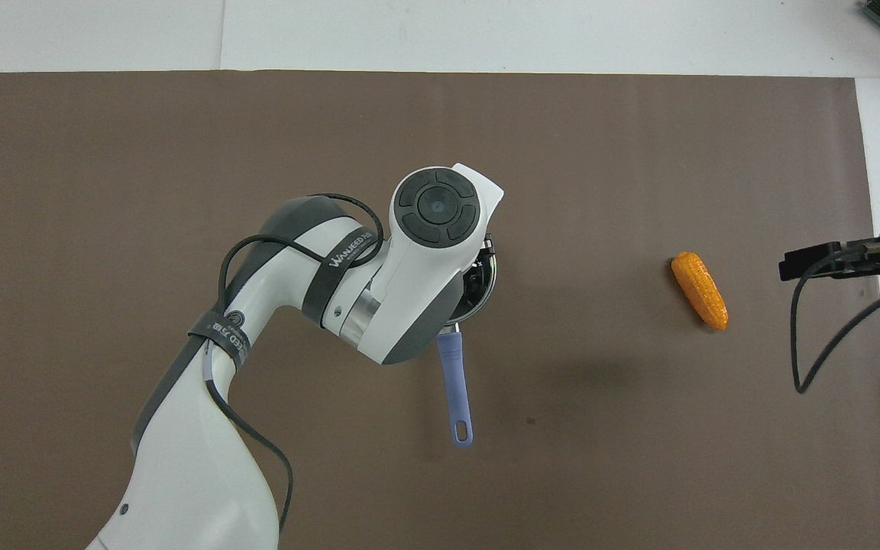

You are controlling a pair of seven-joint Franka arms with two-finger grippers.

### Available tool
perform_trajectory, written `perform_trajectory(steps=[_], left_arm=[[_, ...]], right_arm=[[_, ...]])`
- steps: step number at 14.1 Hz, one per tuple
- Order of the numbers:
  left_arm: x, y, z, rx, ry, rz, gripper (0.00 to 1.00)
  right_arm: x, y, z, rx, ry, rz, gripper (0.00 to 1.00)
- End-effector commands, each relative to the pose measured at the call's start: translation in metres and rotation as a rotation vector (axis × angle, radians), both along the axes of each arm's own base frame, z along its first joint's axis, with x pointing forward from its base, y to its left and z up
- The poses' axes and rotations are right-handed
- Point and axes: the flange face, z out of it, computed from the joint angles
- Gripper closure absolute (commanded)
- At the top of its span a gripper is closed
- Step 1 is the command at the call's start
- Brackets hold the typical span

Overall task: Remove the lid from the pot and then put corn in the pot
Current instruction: 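Lift the lid off the pot while the right gripper reaches the corn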

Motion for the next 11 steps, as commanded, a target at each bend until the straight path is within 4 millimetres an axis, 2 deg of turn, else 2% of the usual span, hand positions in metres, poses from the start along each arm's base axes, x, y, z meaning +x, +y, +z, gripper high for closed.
perform_trajectory(steps=[1, 2, 4, 7, 8, 11], left_arm=[[0.003, 0.004, 0.017, 0.007, -0.024, 0.016, 1.0], [0.005, 0.008, 0.025, 0.002, -0.034, 0.021, 1.0], [0.009, 0.018, 0.045, -0.012, -0.057, 0.026, 1.0], [0.024, 0.042, 0.06, 0.003, -0.097, 0.037, 1.0], [0.029, 0.053, 0.064, 0.001, -0.101, 0.018, 1.0], [0.045, 0.106, 0.071, 0.014, -0.091, -0.031, 1.0]], right_arm=[[0.017, 0.0, -0.034, -0.003, -0.009, 0.021, 0.0], [0.022, 0.0, -0.045, -0.004, -0.013, 0.034, 0.0], [0.036, -0.004, -0.082, -0.005, 0.013, 0.034, 0.0], [0.053, -0.002, -0.13, -0.013, -0.009, 0.108, 0.0], [0.057, 0.0, -0.146, -0.015, -0.005, 0.176, 0.0], [0.068, -0.003, -0.195, -0.022, 0.003, 0.326, 0.0]])
